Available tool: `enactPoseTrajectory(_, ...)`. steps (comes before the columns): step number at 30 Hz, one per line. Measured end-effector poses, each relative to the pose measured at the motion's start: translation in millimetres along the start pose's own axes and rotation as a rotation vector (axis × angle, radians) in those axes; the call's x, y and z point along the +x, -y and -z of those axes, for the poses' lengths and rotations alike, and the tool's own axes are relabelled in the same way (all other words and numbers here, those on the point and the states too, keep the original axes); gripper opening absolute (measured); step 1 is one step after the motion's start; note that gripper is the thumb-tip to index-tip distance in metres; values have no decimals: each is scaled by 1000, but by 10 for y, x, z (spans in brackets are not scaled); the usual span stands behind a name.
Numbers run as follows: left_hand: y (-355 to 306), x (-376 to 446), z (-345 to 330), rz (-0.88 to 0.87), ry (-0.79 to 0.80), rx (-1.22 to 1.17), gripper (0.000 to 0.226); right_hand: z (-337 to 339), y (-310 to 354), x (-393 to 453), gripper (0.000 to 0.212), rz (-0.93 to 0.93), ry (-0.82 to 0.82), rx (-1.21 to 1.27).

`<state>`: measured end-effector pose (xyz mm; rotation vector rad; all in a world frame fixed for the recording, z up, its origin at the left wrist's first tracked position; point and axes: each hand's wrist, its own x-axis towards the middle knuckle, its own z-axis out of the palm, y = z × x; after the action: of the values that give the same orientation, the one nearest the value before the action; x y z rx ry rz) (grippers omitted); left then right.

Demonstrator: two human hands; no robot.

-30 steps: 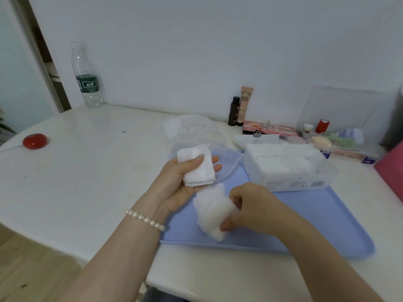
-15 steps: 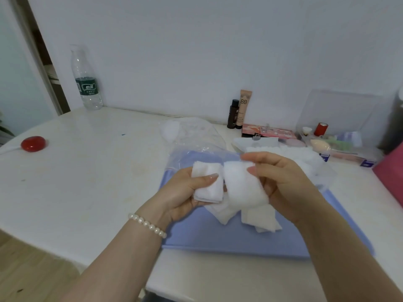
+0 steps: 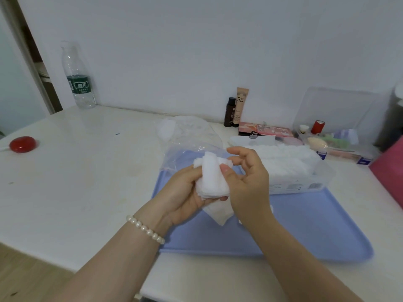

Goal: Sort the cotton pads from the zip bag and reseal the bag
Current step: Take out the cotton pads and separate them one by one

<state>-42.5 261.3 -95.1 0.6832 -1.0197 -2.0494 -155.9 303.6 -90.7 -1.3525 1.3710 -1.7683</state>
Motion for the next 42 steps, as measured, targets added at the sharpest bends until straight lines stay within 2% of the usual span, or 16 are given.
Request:
enactPoseTrajectory(2,-16,13,6,34,-3,-63,45,3,-11,13,28,12,7,-26)
enactPoseTrajectory(6,-31,0,-15,46,22,-78,71,-14,-33,-4,23,84,20,-113)
enactPoseTrajectory(9,2,-14,-30,-43,-30,4,56,-12,-13,15,27,32,30,-92)
enactPoseTrajectory(11,-14,-2,16,-125,-119,1,45,36,16,70,22,-74,1,18)
enactPoseTrajectory(13,-68,10,92,-174,-178,-48,43,144,8,140,16,-100,-48,-20)
enactPoseTrajectory(15,-122,5,145,-193,-190,-64,45,253,-55,183,16,-36,-12,-375)
enactPoseTrajectory(17,-136,-8,157,-188,-195,-58,47,262,-100,156,11,3,161,-813)
enactPoseTrajectory(18,-133,-18,153,-181,-197,-56,47,238,-111,124,17,-6,254,-986)
enactPoseTrajectory(19,-128,-24,147,-175,-199,-53,48,209,-129,99,26,-25,333,-1123)
enactPoseTrajectory(21,-130,-37,139,-167,-204,-55,50,162,-151,73,36,-40,396,-1226)
enactPoseTrajectory(26,-137,-44,154,-144,-208,-61,53,197,-207,90,34,-142,431,-989)
enactPoseTrajectory(31,-125,-35,167,-127,-202,-70,55,185,-175,76,15,-13,400,-826)
enactPoseTrajectory(35,-130,-41,161,-127,-195,-76,54,243,-172,116,28,-90,318,-669)
enactPoseTrajectory(40,-128,-44,164,-129,-191,-82,50,265,-238,143,13,-159,283,-631)
enactPoseTrajectory(42,-124,-47,167,-123,-186,-79,48,236,-259,130,28,-175,358,-690)
